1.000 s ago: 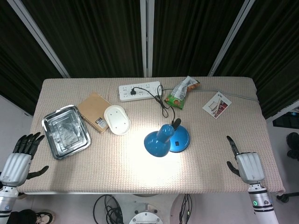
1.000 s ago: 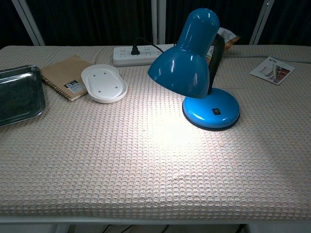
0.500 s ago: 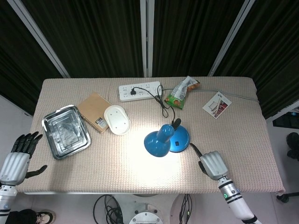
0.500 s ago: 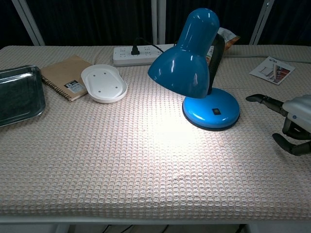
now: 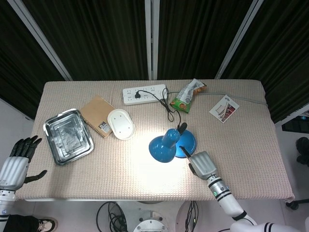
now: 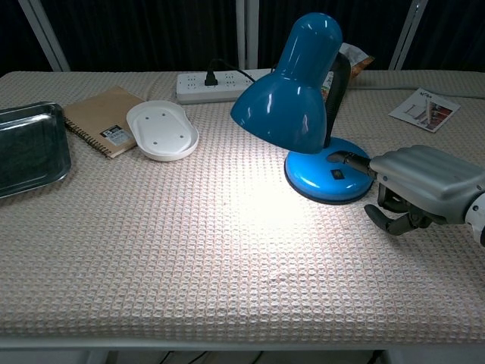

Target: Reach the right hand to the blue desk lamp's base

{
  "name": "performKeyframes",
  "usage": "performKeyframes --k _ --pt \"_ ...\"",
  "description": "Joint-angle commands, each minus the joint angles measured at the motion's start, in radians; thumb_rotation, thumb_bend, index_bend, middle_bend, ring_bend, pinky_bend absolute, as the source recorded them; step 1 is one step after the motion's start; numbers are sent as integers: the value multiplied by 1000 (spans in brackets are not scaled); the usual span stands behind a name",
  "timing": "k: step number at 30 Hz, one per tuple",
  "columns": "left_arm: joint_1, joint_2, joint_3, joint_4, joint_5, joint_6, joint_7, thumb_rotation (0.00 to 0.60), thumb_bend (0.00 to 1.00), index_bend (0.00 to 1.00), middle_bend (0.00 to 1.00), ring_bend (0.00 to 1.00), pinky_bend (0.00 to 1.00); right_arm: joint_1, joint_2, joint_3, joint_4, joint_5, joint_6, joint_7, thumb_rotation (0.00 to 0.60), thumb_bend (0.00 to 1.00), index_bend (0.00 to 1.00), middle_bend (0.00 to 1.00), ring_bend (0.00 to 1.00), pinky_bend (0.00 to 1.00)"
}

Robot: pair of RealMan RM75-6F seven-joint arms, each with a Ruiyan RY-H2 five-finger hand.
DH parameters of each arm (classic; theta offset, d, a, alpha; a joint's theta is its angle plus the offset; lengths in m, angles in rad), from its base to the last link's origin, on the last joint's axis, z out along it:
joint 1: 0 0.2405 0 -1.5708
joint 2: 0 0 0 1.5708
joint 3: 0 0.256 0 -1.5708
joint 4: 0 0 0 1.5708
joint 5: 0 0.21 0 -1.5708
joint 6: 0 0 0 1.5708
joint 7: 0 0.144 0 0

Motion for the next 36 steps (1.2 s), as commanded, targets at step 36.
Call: performKeyframes --k 36 --pt "-1 -4 0 28 7 7 -49 600 143 4 0 0 0 53 -31 -37 -9 209 23 -143 600 517 0 1000 929 1000"
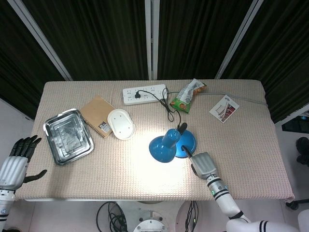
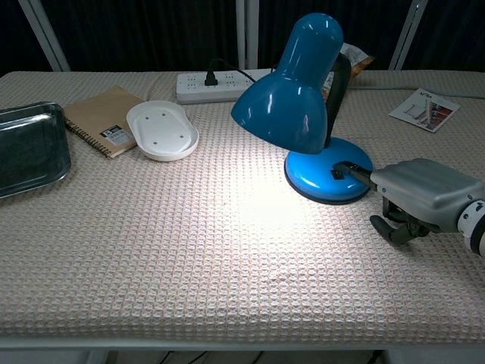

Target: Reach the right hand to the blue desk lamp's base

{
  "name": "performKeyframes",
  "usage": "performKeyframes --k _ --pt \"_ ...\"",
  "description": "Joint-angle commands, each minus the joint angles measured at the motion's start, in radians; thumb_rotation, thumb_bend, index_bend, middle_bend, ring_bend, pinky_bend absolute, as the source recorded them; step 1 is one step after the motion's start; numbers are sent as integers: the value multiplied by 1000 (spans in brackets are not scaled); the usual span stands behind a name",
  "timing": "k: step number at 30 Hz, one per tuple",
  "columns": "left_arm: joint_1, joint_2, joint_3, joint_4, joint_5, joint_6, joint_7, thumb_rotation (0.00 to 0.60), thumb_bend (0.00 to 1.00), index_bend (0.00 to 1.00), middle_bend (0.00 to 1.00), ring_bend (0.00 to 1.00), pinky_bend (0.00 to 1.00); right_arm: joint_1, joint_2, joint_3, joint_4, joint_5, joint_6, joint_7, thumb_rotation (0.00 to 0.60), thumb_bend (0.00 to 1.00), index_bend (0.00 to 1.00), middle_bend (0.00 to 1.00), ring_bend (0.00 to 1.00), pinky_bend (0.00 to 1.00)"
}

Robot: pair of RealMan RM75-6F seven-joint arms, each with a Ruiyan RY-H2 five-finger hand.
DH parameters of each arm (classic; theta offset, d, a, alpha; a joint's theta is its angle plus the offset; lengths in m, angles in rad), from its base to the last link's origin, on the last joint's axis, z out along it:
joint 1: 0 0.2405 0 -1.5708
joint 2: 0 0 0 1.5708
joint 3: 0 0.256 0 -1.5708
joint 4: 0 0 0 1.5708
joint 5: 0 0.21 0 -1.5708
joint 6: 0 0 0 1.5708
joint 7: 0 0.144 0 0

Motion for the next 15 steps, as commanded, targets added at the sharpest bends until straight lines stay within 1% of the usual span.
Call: performKeyframes --k 1,10,13,15 --pt "1 0 0 2 0 2 -4 600 143 4 0 0 0 7 -4 -4 1 15 -4 -12 600 518 0 1000 929 1000" --pt "2 2 2 7 3 5 -14 600 144 5 0 0 0 23 -23 -6 14 41 4 -28 600 518 0 1000 929 1000" --pt "2 3 2 7 4 6 -14 600 143 4 0 0 0 19 -22 -7 12 10 33 -11 600 519 0 1000 929 1000" --pt "2 4 1 5 4 6 -12 600 143 4 0 0 0 8 -13 -12 1 -30 70 6 600 520 0 1000 929 1000"
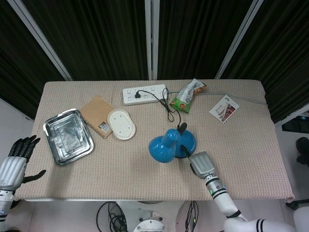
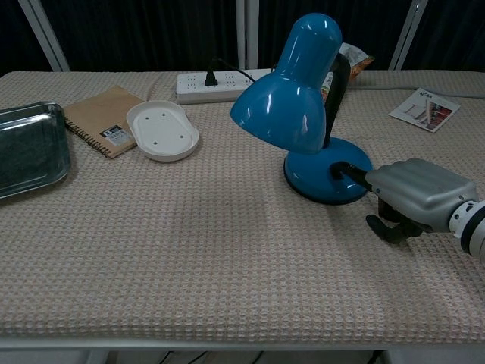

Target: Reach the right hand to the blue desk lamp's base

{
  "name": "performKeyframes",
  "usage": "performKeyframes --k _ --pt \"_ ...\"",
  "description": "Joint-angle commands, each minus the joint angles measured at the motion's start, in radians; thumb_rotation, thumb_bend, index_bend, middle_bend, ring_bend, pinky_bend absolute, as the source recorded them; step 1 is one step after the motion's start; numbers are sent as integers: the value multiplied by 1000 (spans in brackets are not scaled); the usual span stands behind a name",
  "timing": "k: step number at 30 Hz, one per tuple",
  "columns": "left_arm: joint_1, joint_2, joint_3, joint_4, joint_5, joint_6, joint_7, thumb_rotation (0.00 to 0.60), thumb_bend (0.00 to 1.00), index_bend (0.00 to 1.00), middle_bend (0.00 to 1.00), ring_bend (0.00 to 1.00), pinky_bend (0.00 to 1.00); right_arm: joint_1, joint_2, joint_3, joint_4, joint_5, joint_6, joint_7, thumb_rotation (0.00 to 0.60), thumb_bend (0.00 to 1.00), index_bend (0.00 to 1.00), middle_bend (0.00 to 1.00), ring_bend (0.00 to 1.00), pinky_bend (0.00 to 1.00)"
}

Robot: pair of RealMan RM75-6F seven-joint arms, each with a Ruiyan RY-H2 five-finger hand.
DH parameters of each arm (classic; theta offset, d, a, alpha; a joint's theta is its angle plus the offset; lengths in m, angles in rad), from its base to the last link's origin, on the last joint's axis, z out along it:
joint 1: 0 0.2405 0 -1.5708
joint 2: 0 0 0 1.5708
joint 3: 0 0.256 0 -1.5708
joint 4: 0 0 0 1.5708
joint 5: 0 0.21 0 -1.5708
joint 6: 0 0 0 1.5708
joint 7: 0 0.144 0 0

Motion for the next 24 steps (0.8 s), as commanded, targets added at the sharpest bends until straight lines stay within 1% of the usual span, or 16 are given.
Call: performKeyframes --k 1,5,7,10,12,13,14,15,16,17,18,19,20,21,23,24 --pt "0 1 0 -2 0 0 3 600 143 4 0 0 0 -18 15 -9 -18 -66 63 28 600 520 0 1000 929 1000" --pt "-3 5 -1 -11 2 -2 15 600 143 4 0 0 0 -61 69 -35 -67 -163 168 49 600 518 0 1000 929 1000" --pt "-4 9 -2 -20 4 1 22 600 144 4 0 0 0 -95 115 -56 -96 -207 225 73 600 518 0 1000 929 1000" --pt "-3 12 -2 -33 8 6 32 600 144 4 0 0 0 -150 190 -83 -120 -240 295 127 600 513 0 1000 929 1000" --pt "-3 13 -1 -40 10 7 41 600 143 4 0 0 0 -189 242 -97 -103 -261 342 175 600 473 0 1000 929 1000" --pt "-3 13 -1 -43 10 6 45 600 143 4 0 0 0 -203 257 -98 -81 -276 367 202 600 429 0 1000 927 995" --pt "-3 13 -1 -46 11 6 48 600 143 5 0 0 0 -219 267 -96 -54 -291 395 239 600 363 0 992 909 974" --pt "-3 14 -1 -49 10 5 53 600 143 4 0 0 0 -239 275 -88 -15 -305 430 297 600 275 0 938 850 923" --pt "-3 14 -1 -51 10 5 57 600 143 5 0 0 0 -253 280 -80 12 -308 451 340 600 236 0 873 786 878" --pt "-4 13 -1 -52 10 5 60 600 144 4 0 0 0 -265 286 -73 33 -304 464 379 600 191 0 719 643 783" --pt "-4 13 -1 -53 11 6 63 600 144 5 0 0 0 -276 292 -66 52 -299 476 409 600 161 0 520 463 658" --pt "-3 12 -1 -54 12 8 65 600 143 5 0 0 0 -289 296 -55 74 -297 493 434 600 141 0 386 339 557" --pt "-3 11 -1 -55 13 9 66 600 143 5 0 0 0 -299 296 -47 91 -297 509 450 600 109 0 216 177 394" --pt "-3 11 -1 -56 14 11 67 600 143 5 0 0 0 -307 293 -40 106 -299 524 469 600 82 0 103 70 253" --pt "-2 12 -3 -58 12 14 71 600 144 5 0 0 0 -328 285 -24 143 -301 550 524 600 58 0 17 2 79" --pt "-2 13 -4 -60 11 15 72 600 144 4 0 0 0 -334 286 -20 155 -297 552 534 600 55 0 6 0 45"
